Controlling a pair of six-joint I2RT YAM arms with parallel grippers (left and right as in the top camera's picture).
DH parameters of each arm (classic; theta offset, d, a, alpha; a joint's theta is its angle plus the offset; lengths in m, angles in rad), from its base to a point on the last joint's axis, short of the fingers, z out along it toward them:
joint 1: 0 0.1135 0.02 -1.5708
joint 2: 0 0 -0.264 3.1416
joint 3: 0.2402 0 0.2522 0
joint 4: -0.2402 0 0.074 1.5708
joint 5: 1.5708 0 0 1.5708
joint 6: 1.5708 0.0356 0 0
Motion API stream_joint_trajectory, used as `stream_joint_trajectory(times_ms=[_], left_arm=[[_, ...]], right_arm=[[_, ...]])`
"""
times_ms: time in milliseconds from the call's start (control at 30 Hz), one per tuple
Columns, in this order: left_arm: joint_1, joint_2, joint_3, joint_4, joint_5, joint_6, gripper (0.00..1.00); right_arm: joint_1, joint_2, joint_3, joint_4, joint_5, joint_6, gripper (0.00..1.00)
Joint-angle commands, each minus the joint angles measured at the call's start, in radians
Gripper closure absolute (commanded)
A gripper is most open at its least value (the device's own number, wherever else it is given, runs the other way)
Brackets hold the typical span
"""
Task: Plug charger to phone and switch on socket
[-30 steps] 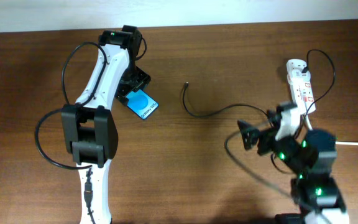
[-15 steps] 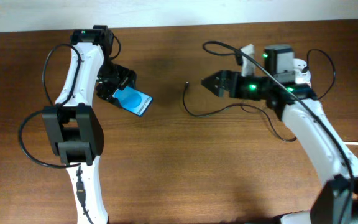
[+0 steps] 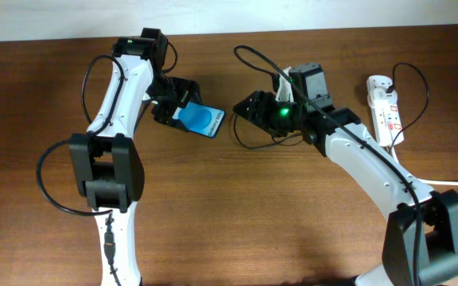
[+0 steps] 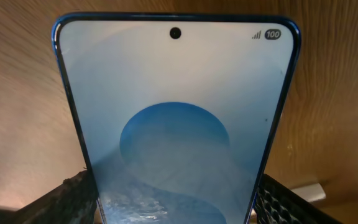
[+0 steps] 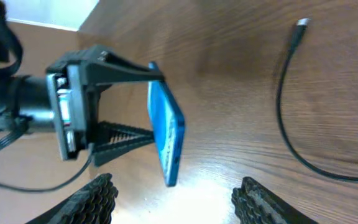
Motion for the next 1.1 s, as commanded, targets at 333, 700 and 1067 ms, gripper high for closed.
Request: stream_joint_trajectory(times_ms=[333,700,1067], left_arm=[[-0.067,0.0,0.018,0.008,0.114,-0.025,1.0],[-0.094,0.0,0.018,0.008,0.217,-0.029,1.0],[-0.094,0.0,0.018,0.007,0.218,-0.029,1.0]], right_arm=[[0.099,0.081,0.005,0.003,0.168,0.091,0.4],[0.138,0.117,0.005,0.058,0.261,0.094,0.63],[0.138,0.117,0.005,0.066,0.256,0.095,0.86]])
